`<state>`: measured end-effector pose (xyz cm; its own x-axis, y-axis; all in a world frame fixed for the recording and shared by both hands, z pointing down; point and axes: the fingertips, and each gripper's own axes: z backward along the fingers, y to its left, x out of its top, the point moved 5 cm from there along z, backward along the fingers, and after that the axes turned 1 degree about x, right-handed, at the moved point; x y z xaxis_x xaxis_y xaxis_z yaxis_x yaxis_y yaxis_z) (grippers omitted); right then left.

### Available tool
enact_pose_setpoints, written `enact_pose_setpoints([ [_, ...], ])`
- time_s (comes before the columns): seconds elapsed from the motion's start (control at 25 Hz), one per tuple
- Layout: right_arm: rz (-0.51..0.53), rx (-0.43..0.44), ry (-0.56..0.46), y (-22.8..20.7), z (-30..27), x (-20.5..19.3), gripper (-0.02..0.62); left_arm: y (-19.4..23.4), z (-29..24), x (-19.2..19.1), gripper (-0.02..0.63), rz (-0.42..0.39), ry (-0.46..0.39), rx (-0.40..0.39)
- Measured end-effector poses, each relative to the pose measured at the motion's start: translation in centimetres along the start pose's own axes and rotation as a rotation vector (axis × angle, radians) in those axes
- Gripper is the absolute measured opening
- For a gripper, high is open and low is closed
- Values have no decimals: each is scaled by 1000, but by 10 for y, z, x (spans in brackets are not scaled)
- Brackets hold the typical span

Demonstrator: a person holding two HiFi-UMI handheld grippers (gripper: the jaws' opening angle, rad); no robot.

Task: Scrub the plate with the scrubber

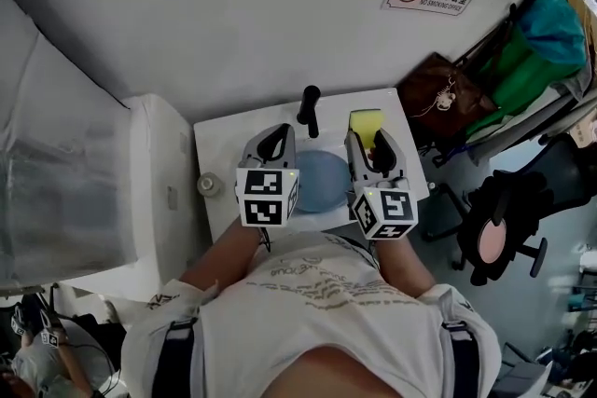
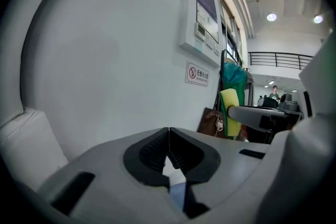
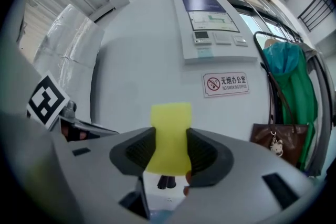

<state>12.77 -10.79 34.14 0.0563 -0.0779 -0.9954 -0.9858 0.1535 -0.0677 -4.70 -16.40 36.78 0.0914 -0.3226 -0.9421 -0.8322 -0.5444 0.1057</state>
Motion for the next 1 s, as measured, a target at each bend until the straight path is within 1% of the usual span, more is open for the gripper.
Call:
enact_pose_setpoints([
  [0.16,22,43,25,4,-17,-6,189,19,-7,-13,23,37,48,53],
  [0.36,9,93,65,4,-30,-16,189,32,-5,-30,23,81,92,111],
  [0.8,-2,246,147,-14,-50,-39,189,20,-10,-56,23,117,161,233],
  [1.0,-7,298,203,-24,-58,-60,189,20,-16,-77,25,136,231,289],
])
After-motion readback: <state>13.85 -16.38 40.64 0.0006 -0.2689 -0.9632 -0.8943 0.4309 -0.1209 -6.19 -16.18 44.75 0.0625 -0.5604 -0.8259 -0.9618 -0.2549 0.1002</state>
